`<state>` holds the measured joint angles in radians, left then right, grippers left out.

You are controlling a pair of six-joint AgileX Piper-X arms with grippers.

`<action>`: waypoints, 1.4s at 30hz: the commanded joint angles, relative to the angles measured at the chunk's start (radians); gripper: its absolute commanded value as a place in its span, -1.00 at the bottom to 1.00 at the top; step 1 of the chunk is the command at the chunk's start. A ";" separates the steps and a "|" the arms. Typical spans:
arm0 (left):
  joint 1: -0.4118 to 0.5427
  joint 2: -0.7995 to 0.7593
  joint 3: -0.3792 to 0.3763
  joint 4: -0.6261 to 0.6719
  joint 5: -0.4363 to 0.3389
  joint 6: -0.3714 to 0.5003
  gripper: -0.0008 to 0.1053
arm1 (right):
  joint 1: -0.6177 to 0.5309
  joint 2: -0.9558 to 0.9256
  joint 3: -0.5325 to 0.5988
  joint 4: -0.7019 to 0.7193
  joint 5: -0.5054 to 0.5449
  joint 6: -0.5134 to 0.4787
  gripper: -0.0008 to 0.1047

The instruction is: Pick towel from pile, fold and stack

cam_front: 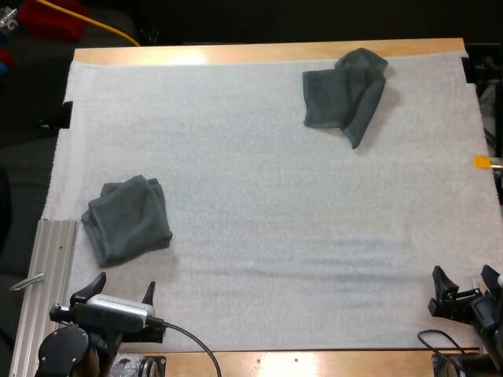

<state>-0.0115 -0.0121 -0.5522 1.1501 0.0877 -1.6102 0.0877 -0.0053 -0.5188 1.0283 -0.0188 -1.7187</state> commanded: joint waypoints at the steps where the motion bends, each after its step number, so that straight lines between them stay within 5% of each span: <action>1: -0.004 -0.138 -0.006 -0.013 -0.003 0.001 0.34 | -0.003 -0.048 -0.004 -0.005 0.001 -0.013 0.47; 27: -0.004 -0.138 -0.006 -0.017 -0.001 0.001 0.34 | -0.003 -0.045 -0.004 -0.007 0.001 -0.004 0.47; 42: -0.004 -0.103 -0.060 -0.052 0.301 -0.043 0.34 | -0.003 0.116 -0.157 -0.007 -0.120 0.067 0.47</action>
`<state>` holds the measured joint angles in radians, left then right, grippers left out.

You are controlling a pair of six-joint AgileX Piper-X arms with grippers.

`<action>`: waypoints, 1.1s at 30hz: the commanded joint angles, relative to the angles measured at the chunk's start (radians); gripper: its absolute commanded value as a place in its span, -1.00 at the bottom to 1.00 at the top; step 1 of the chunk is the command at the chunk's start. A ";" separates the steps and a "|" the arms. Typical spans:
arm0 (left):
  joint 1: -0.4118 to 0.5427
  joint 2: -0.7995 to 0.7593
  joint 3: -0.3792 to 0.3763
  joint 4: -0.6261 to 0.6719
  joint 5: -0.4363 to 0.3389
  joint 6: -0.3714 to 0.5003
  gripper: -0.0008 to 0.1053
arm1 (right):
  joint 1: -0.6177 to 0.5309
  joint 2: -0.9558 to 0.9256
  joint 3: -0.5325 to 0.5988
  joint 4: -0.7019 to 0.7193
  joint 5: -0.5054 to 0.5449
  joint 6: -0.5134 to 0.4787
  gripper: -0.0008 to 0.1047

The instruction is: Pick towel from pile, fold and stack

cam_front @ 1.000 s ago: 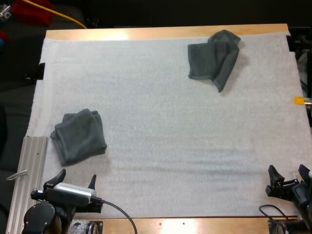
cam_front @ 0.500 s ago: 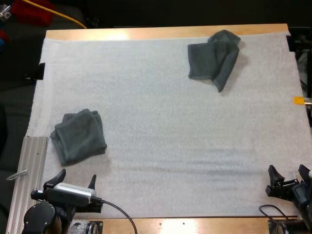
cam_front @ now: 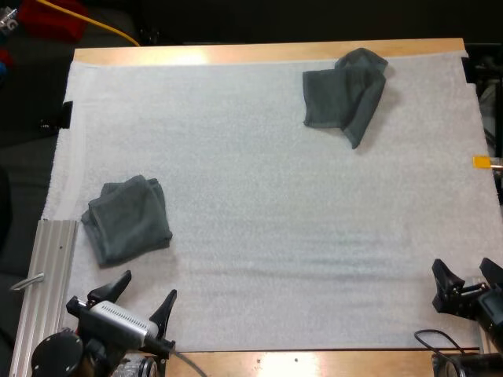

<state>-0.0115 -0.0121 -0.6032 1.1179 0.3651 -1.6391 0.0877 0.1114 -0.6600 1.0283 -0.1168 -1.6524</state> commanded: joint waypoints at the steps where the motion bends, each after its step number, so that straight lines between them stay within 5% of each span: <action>1: -0.004 -0.099 -0.017 -0.026 0.040 -0.018 0.34 | -0.003 0.019 -0.027 -0.007 -0.033 0.000 0.47; 10: -0.004 -0.030 -0.107 -0.029 0.262 -0.027 0.34 | -0.003 0.202 -0.153 -0.007 -0.185 -0.004 0.47; 33: -0.004 -0.009 -0.151 -0.031 0.305 -0.070 0.34 | -0.003 0.768 -0.450 -0.163 -0.262 0.131 0.47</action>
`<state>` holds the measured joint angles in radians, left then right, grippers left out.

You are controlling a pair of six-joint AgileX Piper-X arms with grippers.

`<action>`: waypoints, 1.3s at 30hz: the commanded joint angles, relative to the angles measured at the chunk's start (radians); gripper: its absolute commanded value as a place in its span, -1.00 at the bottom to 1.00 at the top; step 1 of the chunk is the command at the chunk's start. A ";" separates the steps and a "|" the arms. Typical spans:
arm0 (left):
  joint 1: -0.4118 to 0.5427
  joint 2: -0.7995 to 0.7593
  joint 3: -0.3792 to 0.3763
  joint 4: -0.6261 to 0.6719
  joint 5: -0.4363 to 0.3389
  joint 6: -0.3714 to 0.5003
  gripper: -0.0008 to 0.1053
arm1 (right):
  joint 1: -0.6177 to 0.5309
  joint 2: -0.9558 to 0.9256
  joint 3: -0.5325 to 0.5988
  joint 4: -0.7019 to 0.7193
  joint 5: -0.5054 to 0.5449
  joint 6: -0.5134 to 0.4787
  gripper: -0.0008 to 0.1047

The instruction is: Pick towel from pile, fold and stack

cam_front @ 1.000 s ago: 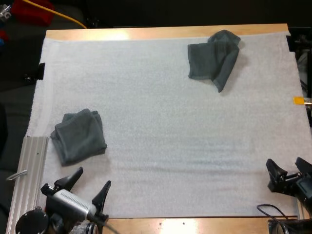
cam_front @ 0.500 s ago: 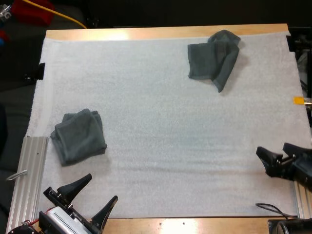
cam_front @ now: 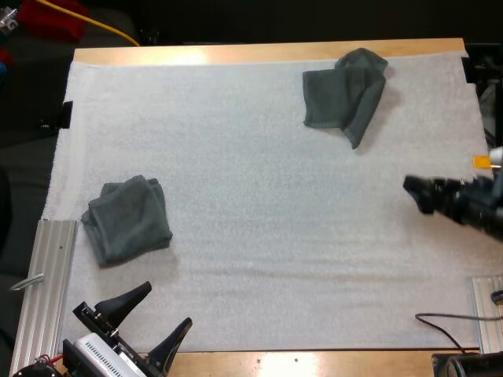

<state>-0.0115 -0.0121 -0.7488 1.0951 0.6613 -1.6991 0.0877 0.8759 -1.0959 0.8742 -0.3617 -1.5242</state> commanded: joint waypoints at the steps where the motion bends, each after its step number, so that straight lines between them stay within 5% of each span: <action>1: -0.004 -0.009 -0.006 -0.009 0.009 -0.010 0.34 | -0.003 0.026 -0.021 -0.020 -0.020 0.011 0.47; 39: -0.004 -0.009 -0.006 -0.009 0.009 -0.031 0.34 | 0.055 0.778 -0.149 -0.607 -0.031 0.517 0.47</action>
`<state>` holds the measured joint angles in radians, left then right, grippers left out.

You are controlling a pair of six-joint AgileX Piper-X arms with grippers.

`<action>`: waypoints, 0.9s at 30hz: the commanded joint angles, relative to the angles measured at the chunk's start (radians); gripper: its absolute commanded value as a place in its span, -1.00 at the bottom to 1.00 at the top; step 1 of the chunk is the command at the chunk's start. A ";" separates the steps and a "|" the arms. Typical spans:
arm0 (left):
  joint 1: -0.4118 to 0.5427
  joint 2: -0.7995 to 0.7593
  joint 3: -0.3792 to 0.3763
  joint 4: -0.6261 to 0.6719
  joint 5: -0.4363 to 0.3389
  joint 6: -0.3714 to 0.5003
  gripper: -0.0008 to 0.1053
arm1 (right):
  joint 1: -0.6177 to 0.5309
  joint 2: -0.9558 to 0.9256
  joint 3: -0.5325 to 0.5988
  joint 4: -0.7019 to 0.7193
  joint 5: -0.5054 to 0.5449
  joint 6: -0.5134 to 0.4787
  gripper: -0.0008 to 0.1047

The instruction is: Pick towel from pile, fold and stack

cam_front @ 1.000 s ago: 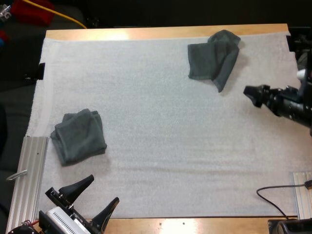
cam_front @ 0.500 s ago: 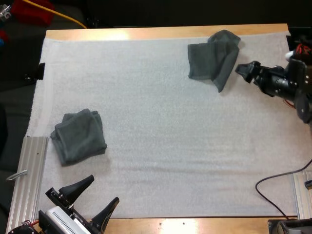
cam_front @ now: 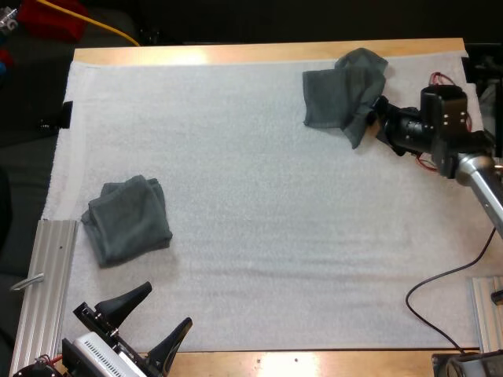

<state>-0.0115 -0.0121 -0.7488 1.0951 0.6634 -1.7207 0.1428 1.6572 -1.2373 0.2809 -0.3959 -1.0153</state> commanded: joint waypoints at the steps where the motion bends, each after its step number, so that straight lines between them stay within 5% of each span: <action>1: -0.004 -0.009 -0.006 -0.009 0.007 -0.009 0.34 | 0.000 0.009 -0.008 -0.025 0.009 0.010 0.47; 27: -0.004 -0.009 -0.006 0.000 0.005 -0.010 0.34 | 0.003 0.330 -0.022 -0.310 0.006 0.063 0.47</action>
<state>-0.0115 -0.0121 -0.7488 1.0973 0.6634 -1.7207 0.1428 1.9742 -1.2554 -0.0290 -0.3706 -0.9524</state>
